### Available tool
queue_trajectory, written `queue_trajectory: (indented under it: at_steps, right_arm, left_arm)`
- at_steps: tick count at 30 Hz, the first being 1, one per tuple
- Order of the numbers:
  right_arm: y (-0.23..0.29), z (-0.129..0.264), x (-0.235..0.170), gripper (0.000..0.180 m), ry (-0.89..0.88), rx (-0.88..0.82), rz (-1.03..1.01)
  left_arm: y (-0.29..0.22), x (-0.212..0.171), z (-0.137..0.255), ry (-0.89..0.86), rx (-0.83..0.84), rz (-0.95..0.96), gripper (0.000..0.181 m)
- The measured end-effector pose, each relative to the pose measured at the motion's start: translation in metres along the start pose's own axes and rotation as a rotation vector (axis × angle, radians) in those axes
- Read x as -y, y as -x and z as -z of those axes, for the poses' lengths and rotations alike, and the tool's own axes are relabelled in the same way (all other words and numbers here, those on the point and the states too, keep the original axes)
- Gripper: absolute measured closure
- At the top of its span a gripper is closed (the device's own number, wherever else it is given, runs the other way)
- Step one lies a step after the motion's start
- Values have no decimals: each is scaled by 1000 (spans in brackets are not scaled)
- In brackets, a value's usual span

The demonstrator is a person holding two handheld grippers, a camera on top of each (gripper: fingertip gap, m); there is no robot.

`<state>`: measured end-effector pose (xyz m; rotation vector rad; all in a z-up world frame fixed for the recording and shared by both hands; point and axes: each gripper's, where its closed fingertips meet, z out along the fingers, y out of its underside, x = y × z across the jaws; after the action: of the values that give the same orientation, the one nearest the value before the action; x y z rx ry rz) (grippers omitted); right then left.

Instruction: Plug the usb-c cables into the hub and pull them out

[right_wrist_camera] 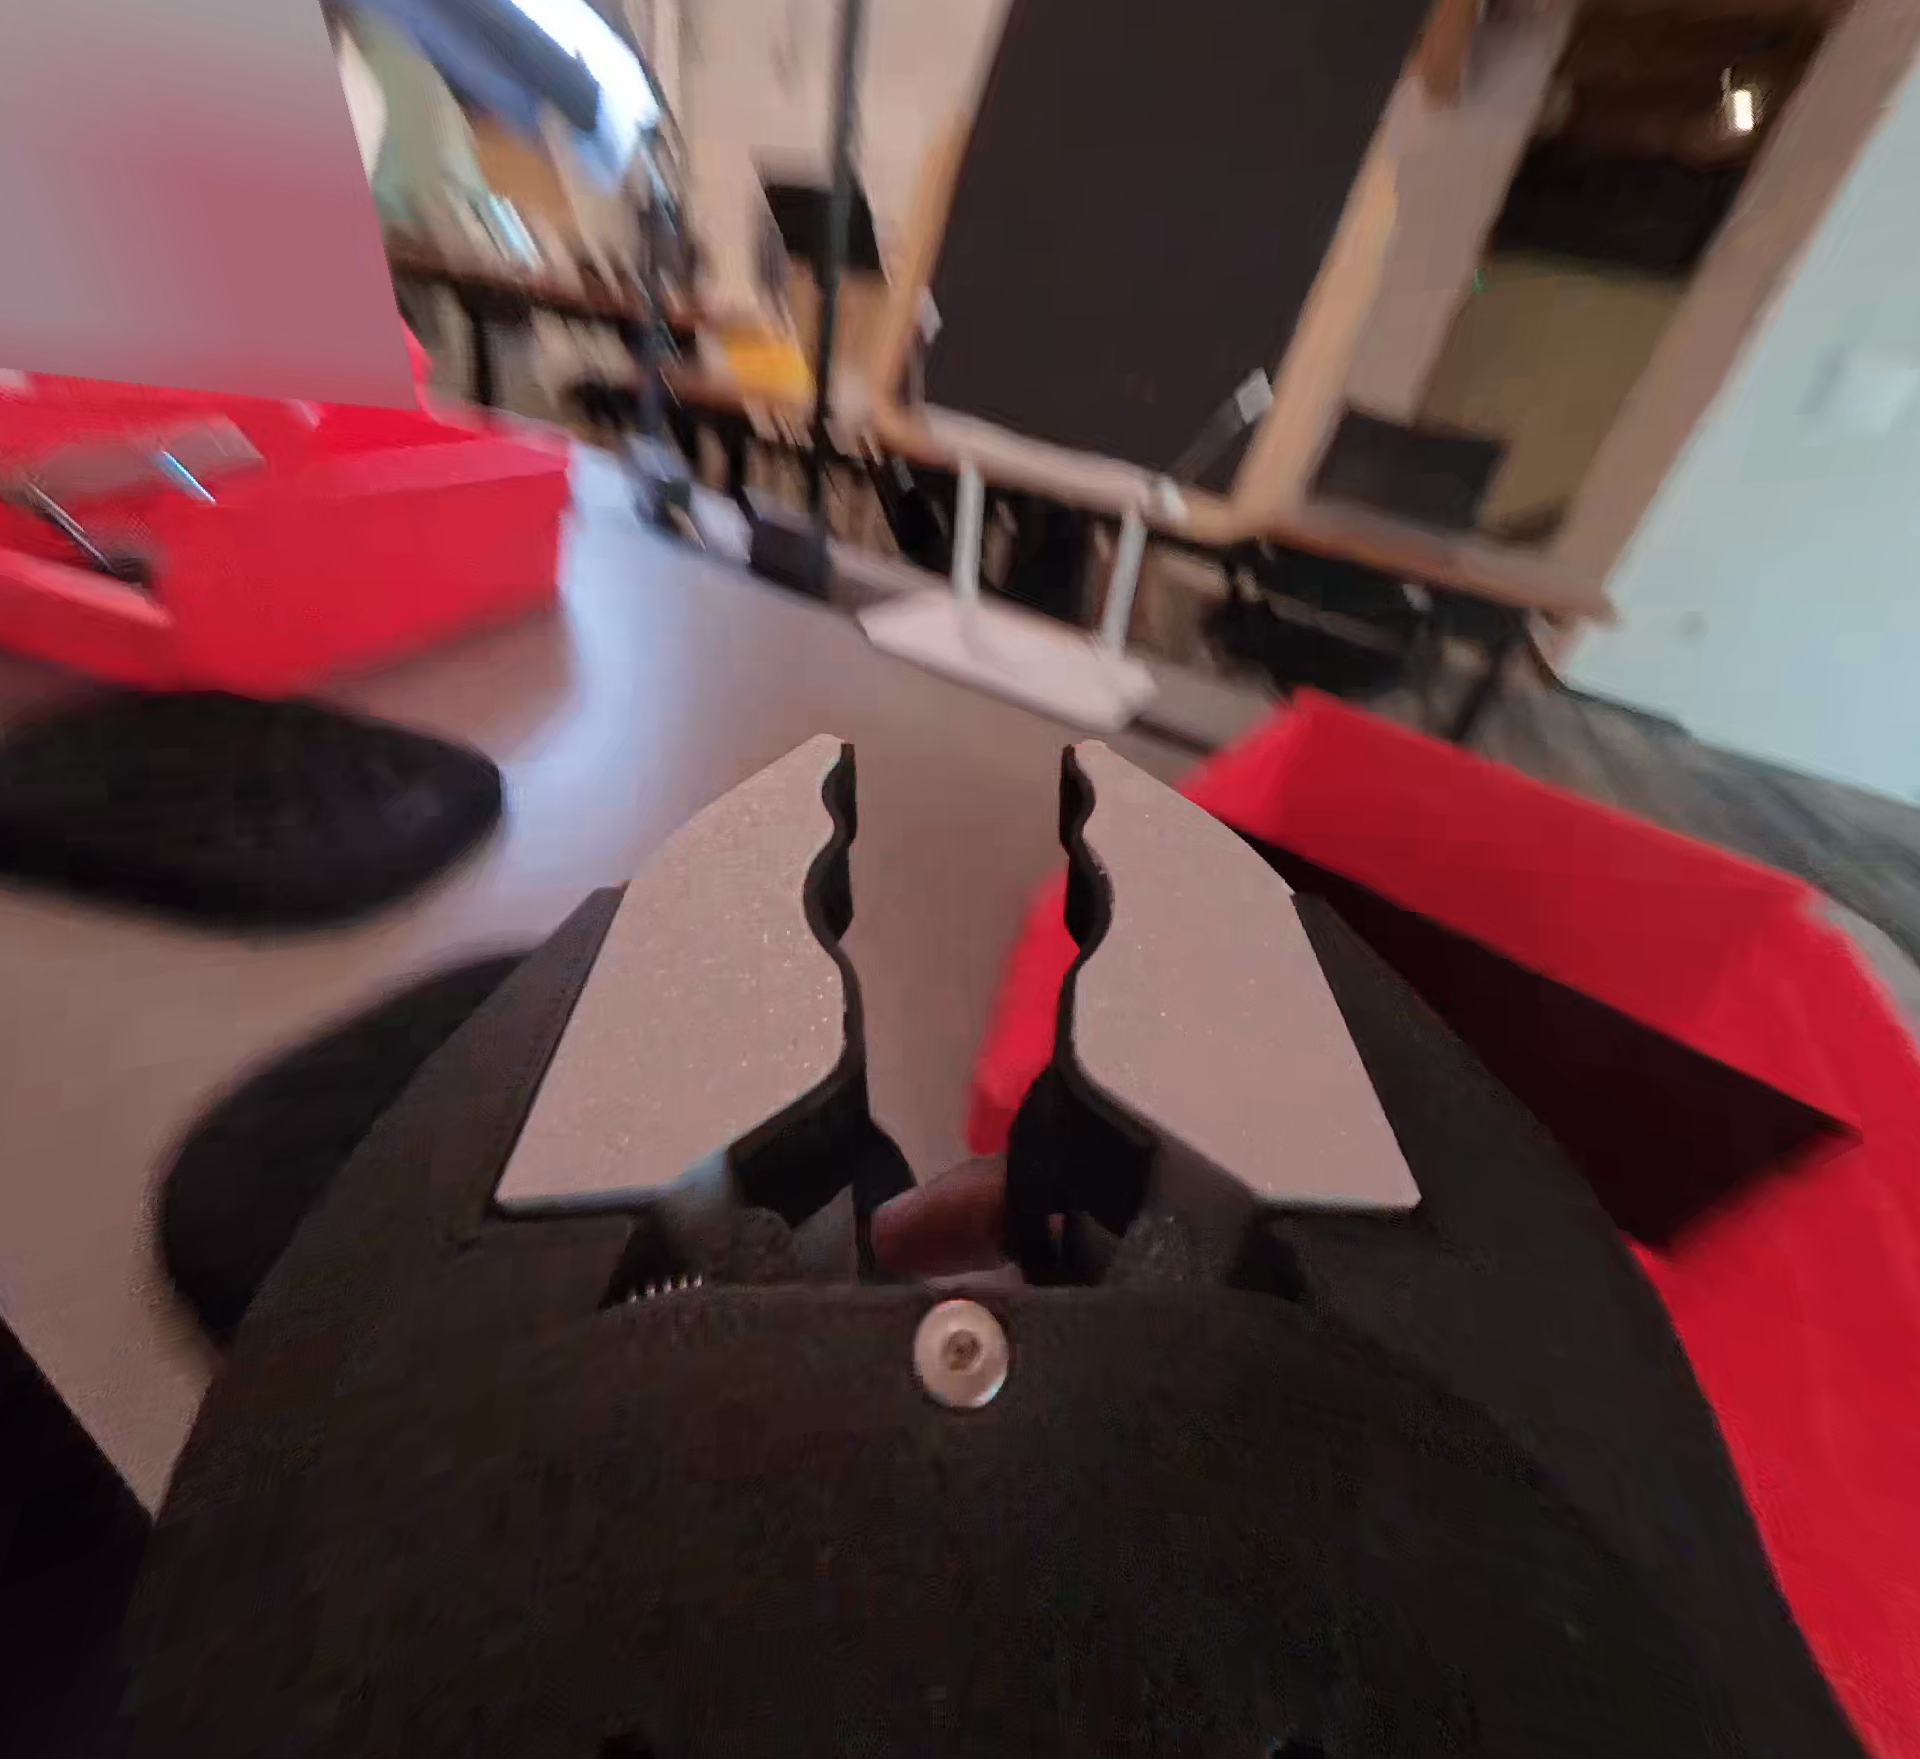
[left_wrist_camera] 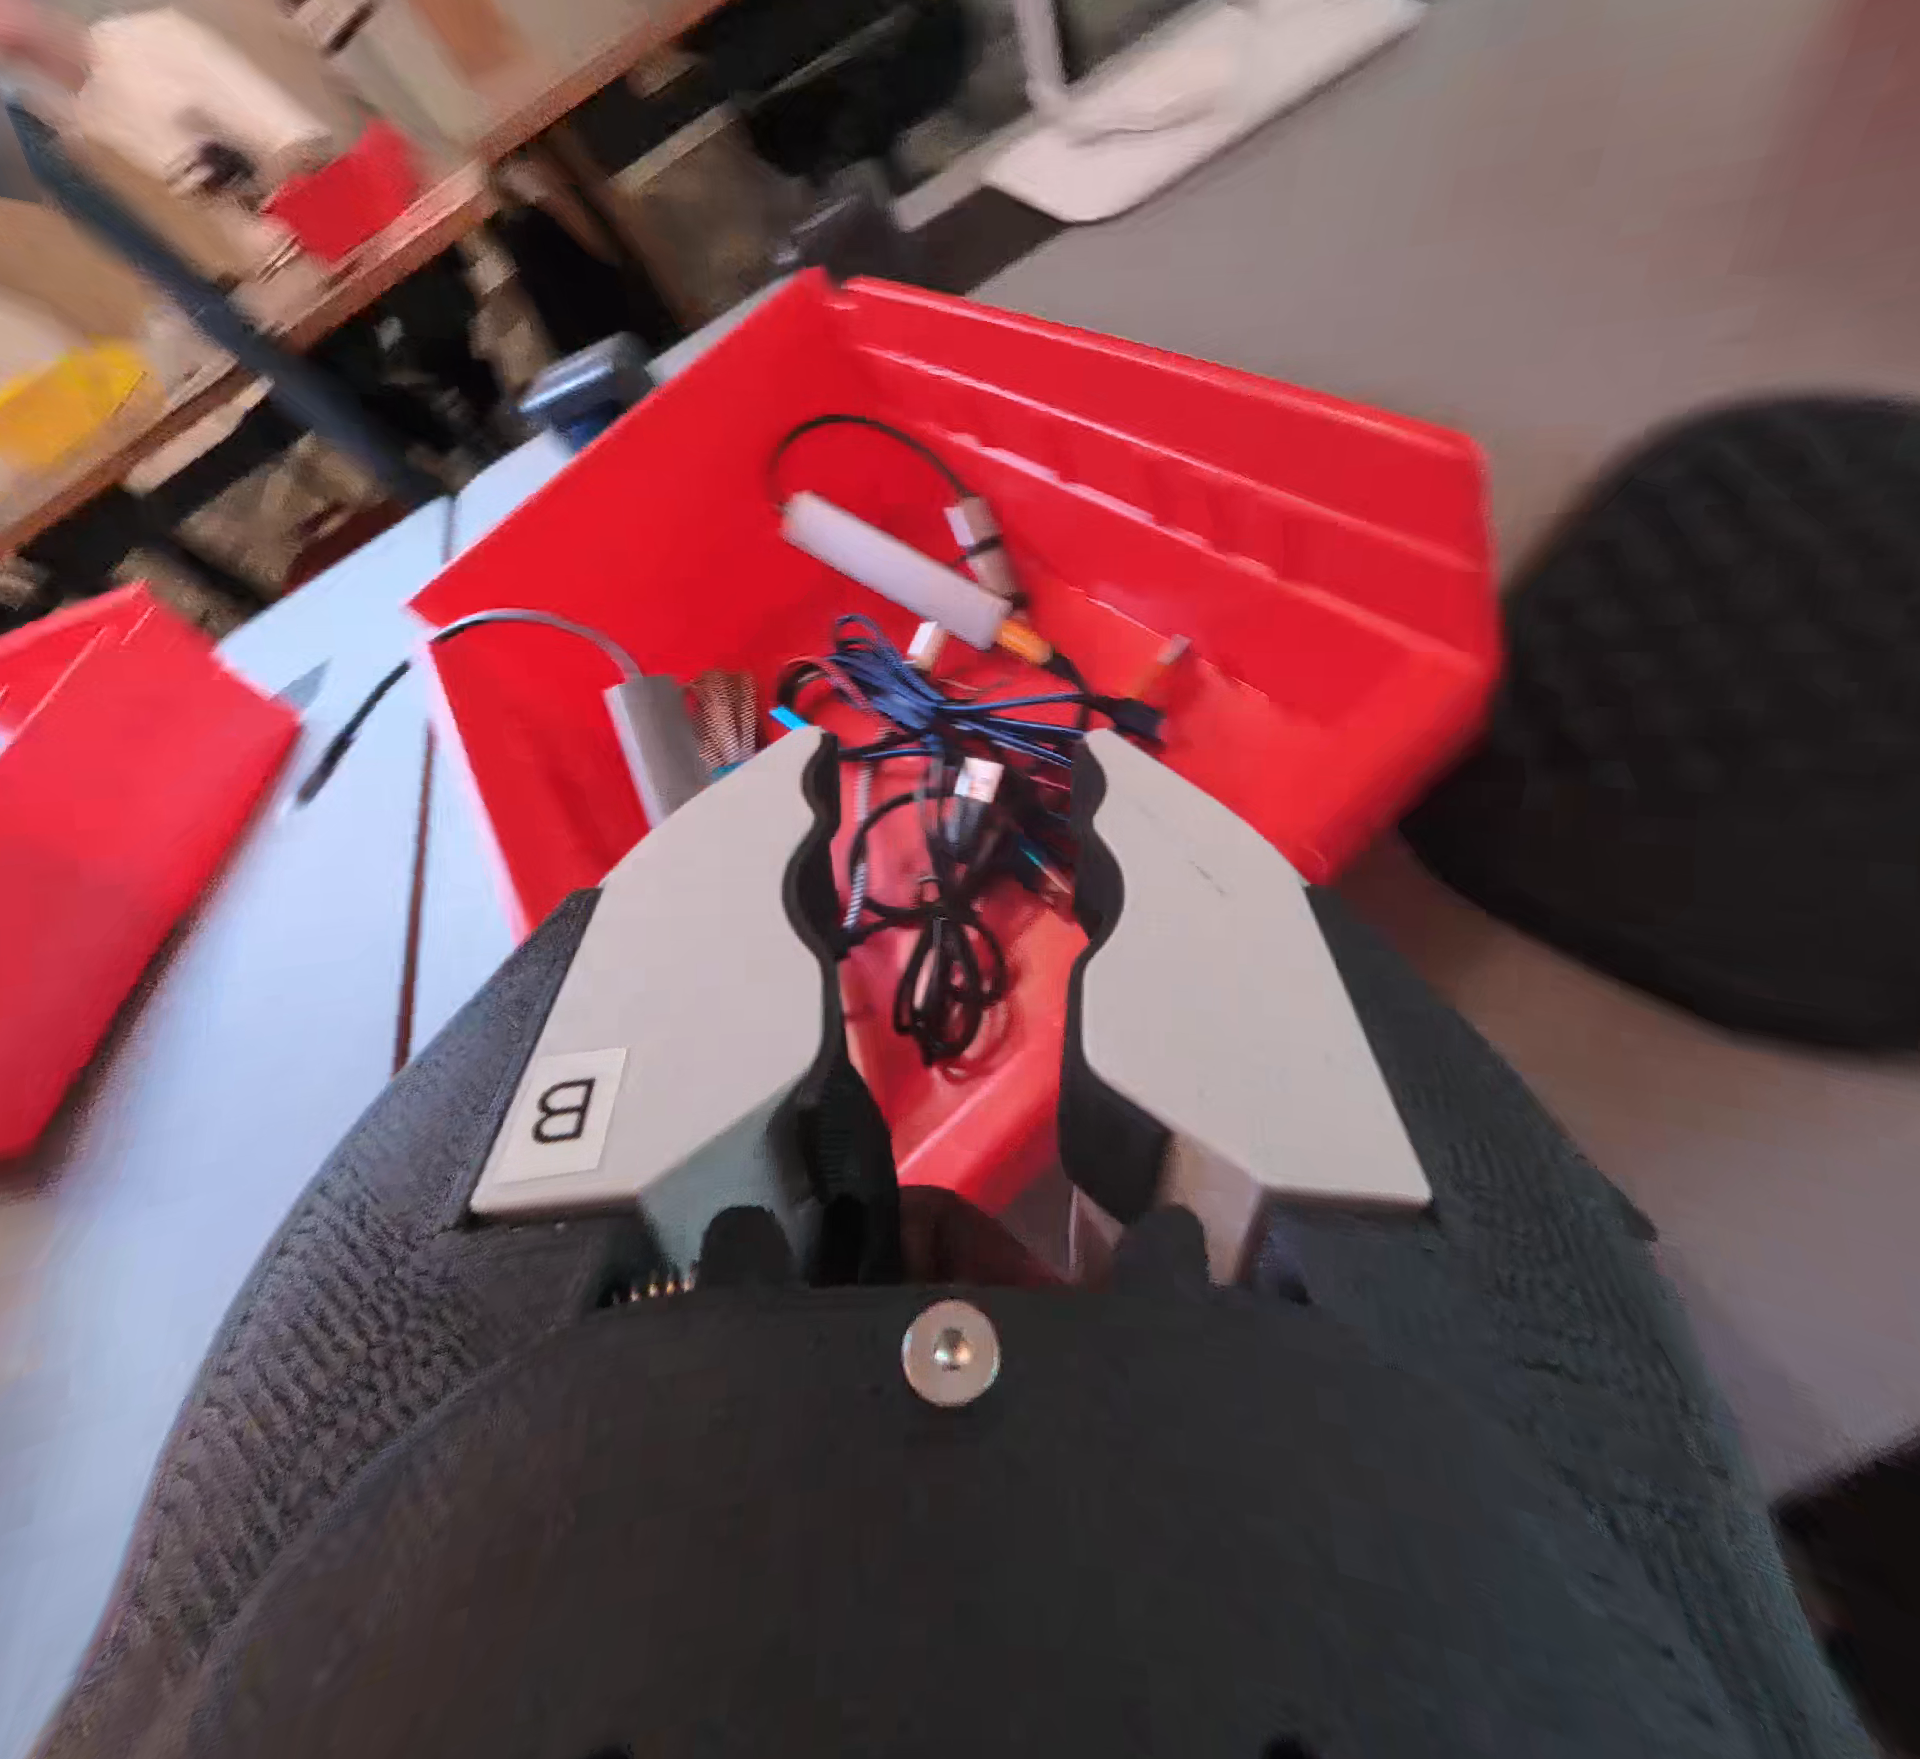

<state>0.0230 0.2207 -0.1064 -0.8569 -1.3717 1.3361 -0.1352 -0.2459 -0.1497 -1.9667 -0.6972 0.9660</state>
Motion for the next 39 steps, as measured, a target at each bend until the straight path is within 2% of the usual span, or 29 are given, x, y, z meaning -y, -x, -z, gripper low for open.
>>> queue_trajectory:
  at_steps: [2,5,8,15,20,22,25,27,33,39]
  right_arm:
    - [25,-14,12,135,-124,86,-79]
    - [51,-39,-9,129,-97,167,-136]
    - [64,-53,-30,128,-51,213,-208]
    - [55,-50,-25,137,-111,194,-289]
    - [61,-54,-30,135,-71,230,-278]
    - [63,-55,-31,134,-58,233,-263]
    - [63,-56,-33,137,-46,213,-244]
    - [64,-57,-34,139,-33,211,-236]
    - [67,-61,-40,146,14,218,-226]
    - [72,-64,-44,149,51,210,-178]
  left_arm:
    - [19,-5,-7,111,114,56,131]
    - [42,-22,-25,272,245,27,130]
    - [53,-34,-46,357,250,49,132]
    - [70,-80,-61,717,290,125,136]
    - [77,-93,-69,797,339,81,137]
    - [88,-91,-68,784,404,45,156]
    - [89,-90,-68,753,391,54,156]
    - [92,-77,-65,663,429,31,156]
    - [105,2,-35,322,623,-105,158]
    - [99,86,-1,-62,668,-118,157]
